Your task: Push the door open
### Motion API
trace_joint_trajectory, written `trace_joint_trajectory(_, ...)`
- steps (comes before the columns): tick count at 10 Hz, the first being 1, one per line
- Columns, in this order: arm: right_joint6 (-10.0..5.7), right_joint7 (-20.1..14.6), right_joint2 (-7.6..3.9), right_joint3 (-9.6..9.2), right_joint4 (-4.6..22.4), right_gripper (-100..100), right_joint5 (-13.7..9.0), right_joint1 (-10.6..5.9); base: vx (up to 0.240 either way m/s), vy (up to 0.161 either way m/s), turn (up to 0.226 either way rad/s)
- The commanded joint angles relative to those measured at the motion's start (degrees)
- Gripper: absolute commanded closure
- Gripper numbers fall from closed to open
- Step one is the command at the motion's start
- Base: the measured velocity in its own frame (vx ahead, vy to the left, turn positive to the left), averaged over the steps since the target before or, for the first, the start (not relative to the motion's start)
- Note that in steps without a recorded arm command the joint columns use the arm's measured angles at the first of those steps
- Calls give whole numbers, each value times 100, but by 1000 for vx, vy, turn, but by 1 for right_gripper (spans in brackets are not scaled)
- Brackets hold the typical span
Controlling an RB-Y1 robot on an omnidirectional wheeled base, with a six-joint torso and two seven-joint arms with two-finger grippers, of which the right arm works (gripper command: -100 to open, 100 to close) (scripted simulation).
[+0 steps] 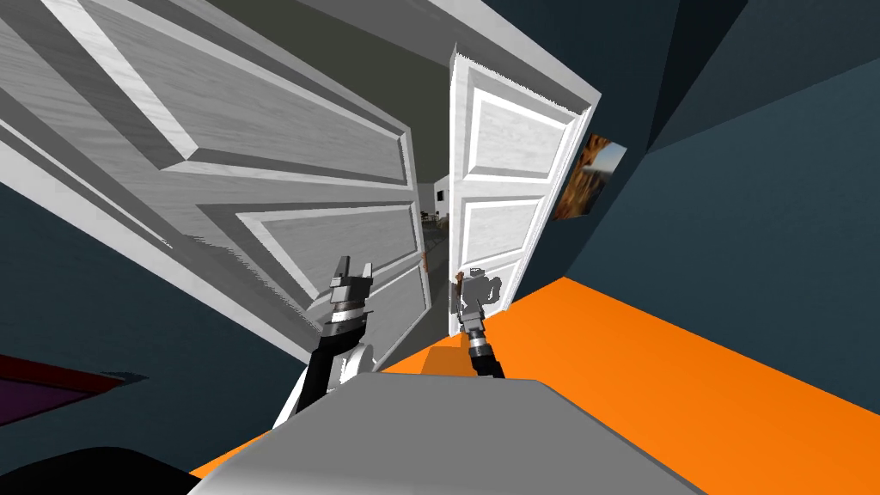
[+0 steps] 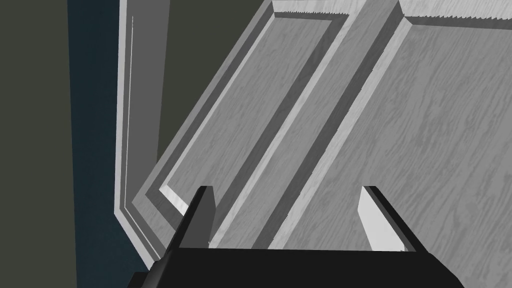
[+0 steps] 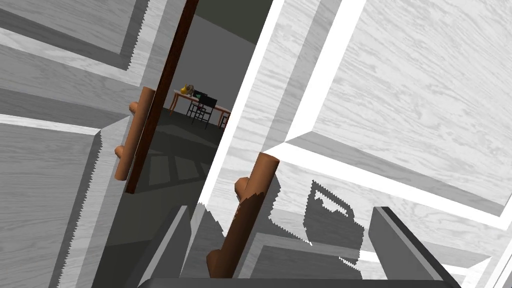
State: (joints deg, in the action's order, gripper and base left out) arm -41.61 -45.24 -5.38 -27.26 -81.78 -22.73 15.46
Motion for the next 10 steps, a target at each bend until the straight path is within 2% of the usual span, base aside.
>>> trace_joint_trajectory(1,-66,-197,-21,-131,235,-100,-122,-74,63,-129,78)
trace_joint_trajectory(9,-352,-946,-6,-757,1269,-100,-632,-370,65,-96,88)
trace_joint_trajectory(10,-411,-1102,3,-888,1484,-100,-739,-432,56,-132,112)
